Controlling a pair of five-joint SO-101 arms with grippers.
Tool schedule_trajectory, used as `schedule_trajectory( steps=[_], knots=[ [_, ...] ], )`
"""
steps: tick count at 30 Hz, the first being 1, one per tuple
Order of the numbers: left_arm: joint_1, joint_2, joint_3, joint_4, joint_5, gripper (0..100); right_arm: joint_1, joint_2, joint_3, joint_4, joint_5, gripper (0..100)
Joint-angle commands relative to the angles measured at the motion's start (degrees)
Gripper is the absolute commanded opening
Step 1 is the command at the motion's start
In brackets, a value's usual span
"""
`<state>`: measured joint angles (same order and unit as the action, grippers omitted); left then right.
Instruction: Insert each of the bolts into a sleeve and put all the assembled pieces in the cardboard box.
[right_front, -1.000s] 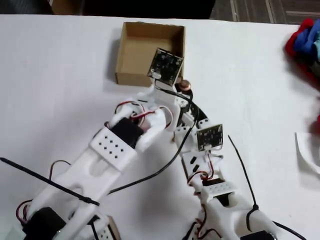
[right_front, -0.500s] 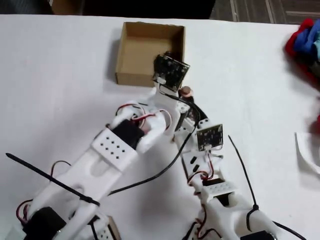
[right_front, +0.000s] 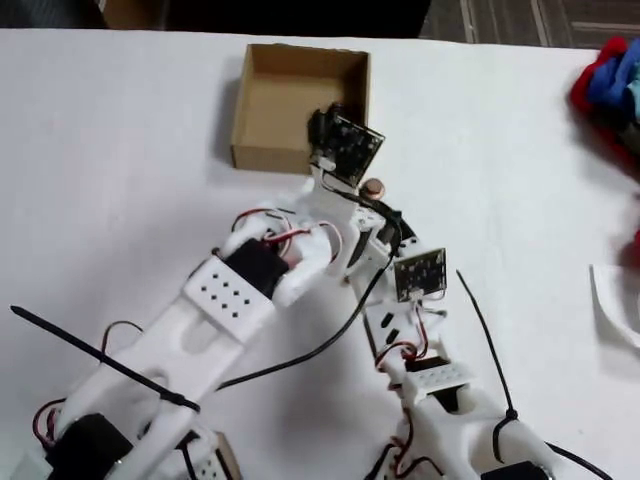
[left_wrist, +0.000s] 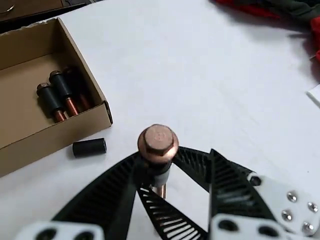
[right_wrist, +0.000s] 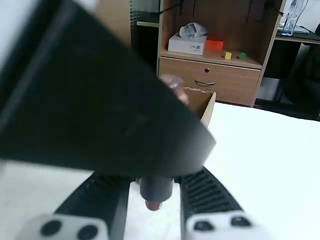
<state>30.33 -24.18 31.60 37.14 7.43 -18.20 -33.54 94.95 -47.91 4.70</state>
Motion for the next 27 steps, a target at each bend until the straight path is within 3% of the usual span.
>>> schedule_trajectory(
  steps=[1, 11, 14, 18, 23, 27],
  knots=[
    [-2.99, -2.81, -5.23, 1.32, -0.62, 20, -0.31, -2.24, -2.11, 0.04, 0.26, 2.1],
    [-4.22, -2.81, -10.51, 1.76, -0.62, 20, -0.31, -2.24, -2.11, 0.31, 0.18, 2.1],
    [-6.68, -2.81, -14.81, 5.89, -0.62, 20, -0.31, -2.24, -2.11, 0.4, 0.09, 2.1],
    [-15.38, -2.73, -18.51, 16.09, -0.62, 20, -0.31, -2.24, -2.11, 0.4, 0.09, 2.1],
    [-34.11, -2.64, -19.21, 30.15, -0.62, 20, -0.31, -2.24, -2.2, 3.65, 0.09, 2.1],
    [-41.76, -2.46, -14.46, 31.12, -3.87, 20, -0.31, -2.77, -2.2, 4.79, 0.09, 2.1]
  ],
)
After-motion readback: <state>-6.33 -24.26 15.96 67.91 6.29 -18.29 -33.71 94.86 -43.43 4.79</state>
